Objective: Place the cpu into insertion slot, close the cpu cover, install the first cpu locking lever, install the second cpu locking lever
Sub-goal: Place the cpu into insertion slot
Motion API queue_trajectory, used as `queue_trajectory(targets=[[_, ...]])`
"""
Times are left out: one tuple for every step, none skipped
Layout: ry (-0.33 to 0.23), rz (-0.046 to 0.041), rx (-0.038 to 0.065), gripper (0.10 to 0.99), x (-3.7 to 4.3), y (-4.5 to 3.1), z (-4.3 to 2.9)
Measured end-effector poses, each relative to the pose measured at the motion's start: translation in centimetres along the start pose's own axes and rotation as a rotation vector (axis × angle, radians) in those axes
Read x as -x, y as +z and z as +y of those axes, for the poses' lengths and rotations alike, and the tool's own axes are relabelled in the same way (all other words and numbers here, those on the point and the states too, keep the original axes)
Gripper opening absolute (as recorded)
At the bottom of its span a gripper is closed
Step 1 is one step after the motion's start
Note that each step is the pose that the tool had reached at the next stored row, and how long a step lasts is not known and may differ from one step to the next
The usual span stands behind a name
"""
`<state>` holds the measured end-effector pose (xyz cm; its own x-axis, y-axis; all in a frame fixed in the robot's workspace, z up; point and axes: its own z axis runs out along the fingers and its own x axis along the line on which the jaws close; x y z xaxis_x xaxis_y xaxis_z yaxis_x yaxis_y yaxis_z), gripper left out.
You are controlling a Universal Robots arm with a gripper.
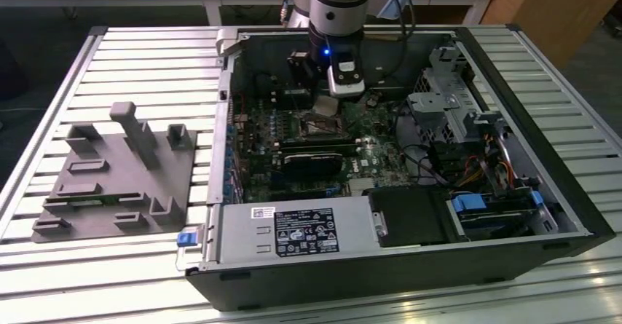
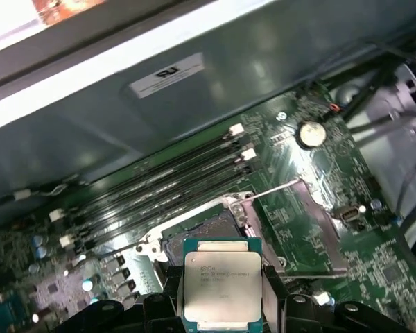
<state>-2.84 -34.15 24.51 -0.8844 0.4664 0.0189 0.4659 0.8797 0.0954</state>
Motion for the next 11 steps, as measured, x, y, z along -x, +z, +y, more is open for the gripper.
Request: queue_trajectory(targets=[[0.016,-0.0016,0.000,0.537,0.00,0.01,0.00],[0.033,-0.0032,0.000,0.537,0.00,0.02,0.00],[0.049,-0.0048,0.001,0.537,0.00,0.03,0.00],[0.065,-0.0063,0.001,0.537,0.00,0.03,0.00],[0.081,-0.0079,0.001,0.537,0.00,0.04,0.00],[0.097,-0.0095,0.001,0.537,0.00,0.05,0.00],[0.113,-0.0111,0.002,0.537,0.00,0.06,-0.01],[0.129,-0.0126,0.002,0.537,0.00,0.07,-0.01],[0.145,-0.0142,0.002,0.537,0.00,0.08,-0.01],[0.162,-0.0159,0.002,0.537,0.00,0.08,-0.01],[0.177,-0.0174,0.003,0.537,0.00,0.10,-0.01]])
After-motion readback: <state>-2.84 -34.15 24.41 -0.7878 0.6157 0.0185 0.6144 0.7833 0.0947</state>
